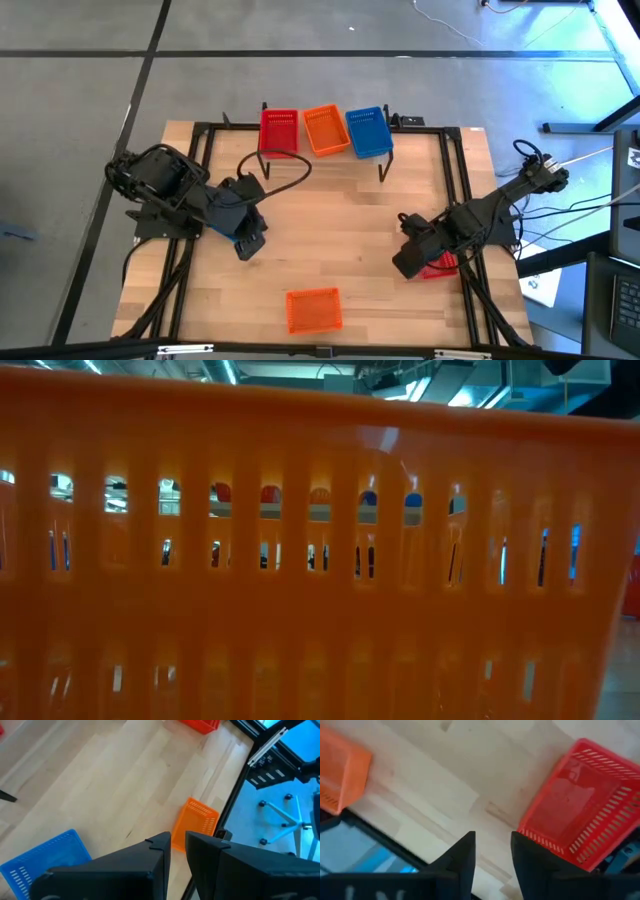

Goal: Stack baskets on shelf by color
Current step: Stack the orange basket into the orange basket on the shelf

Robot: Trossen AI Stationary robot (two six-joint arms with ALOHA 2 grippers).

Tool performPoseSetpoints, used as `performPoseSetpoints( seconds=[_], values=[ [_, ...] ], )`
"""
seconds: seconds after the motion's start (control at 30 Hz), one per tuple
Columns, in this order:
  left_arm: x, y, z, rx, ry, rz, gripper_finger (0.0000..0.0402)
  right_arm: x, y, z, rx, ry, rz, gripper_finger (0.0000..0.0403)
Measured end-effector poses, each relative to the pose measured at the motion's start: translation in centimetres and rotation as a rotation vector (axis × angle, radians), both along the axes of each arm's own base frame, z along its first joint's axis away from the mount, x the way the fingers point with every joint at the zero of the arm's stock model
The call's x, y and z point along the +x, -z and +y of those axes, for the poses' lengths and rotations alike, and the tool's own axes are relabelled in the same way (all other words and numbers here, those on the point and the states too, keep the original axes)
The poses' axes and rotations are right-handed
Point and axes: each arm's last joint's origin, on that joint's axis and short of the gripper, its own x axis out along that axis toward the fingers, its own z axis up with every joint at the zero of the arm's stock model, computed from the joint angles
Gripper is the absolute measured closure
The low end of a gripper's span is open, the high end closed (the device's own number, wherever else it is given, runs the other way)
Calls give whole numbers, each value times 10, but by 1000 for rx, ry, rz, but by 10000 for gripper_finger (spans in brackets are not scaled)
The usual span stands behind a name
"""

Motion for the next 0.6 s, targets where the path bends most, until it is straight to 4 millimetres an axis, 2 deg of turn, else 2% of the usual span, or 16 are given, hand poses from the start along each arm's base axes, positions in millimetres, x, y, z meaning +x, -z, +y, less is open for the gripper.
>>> performPoseSetpoints(
  seconds=[0.17, 0.3, 0.47, 0.6],
  values=[
    [-2, 0, -4, 24, 45, -1, 353, -4, 11, -2, -9, 75, 68, 276],
    [-3, 0, -7, 35, 71, -1, 353, -3, 35, 1, 59, 115, 100, 276],
    [-3, 0, -7, 42, 78, -2, 353, -11, 69, -6, 17, 132, 163, 276],
    [-3, 0, -7, 43, 78, -2, 353, -18, 85, -12, 24, 210, 244, 276]
  ],
)
